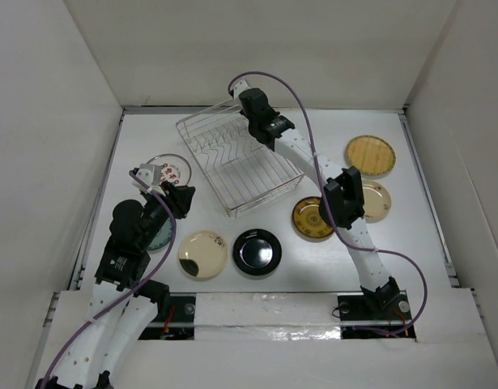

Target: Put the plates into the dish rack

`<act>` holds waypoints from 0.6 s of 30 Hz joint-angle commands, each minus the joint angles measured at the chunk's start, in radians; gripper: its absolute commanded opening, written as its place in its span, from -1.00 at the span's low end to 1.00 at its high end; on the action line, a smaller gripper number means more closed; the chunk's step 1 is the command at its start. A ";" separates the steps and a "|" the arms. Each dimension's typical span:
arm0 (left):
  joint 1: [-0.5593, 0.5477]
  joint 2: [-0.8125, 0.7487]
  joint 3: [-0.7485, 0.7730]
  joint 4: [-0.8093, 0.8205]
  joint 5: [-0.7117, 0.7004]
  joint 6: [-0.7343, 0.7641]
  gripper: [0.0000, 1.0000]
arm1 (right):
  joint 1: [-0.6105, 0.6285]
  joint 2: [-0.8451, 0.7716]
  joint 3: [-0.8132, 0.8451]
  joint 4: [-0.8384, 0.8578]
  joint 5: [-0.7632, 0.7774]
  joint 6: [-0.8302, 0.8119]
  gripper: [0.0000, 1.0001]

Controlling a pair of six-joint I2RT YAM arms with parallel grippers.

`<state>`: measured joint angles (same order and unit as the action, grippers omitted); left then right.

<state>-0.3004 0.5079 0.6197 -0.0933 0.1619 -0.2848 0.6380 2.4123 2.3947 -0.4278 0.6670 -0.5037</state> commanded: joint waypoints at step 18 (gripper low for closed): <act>-0.003 0.003 0.005 0.064 0.019 0.015 -0.60 | -0.104 -0.289 -0.181 0.196 -0.068 0.347 -0.28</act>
<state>-0.3004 0.5087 0.6197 -0.0933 0.1658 -0.2848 0.6163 2.3295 2.2608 -0.3084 0.6407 -0.3622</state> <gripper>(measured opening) 0.203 0.379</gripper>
